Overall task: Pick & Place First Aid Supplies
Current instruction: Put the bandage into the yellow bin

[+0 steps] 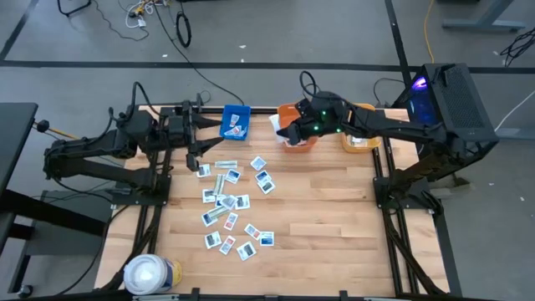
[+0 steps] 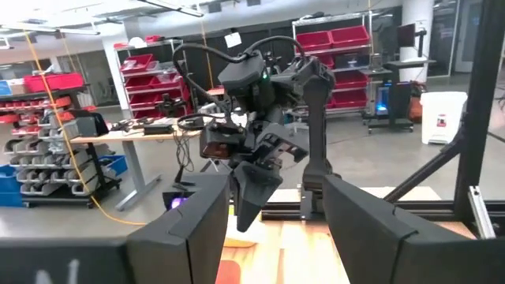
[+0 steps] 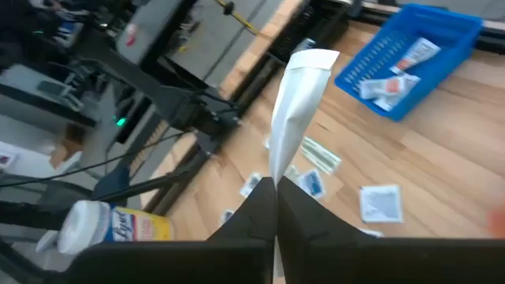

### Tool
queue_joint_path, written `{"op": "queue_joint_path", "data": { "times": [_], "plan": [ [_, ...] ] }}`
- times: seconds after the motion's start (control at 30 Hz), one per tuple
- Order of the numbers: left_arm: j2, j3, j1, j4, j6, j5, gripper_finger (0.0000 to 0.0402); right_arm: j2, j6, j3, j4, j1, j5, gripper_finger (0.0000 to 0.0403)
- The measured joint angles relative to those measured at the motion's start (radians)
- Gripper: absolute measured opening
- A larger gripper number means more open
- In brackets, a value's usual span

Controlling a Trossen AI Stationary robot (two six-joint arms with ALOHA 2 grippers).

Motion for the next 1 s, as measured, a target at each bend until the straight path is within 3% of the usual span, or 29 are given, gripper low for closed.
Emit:
{"op": "queue_joint_path", "data": {
  "times": [0.1,0.63,0.83,1.0],
  "plan": [
    [0.0,0.0,0.0,0.0,0.0,-0.006,0.0209,-0.009,-0.013,0.0,-0.082,-0.023,0.054,0.0003],
    [0.0,0.0,0.0,0.001,0.0,-0.006,0.0209,-0.038,-0.073,0.0,-0.685,-0.134,0.595,0.0004],
    [0.0,0.0,0.0,0.001,0.0,-0.035,0.0209,-0.038,-0.067,0.0,-0.864,-0.207,0.695,0.0003],
    [0.0,0.0,0.0,0.002,0.0,-0.059,0.0209,-0.038,-0.085,-0.001,-0.909,-0.275,0.741,0.0003]
  ]
}}
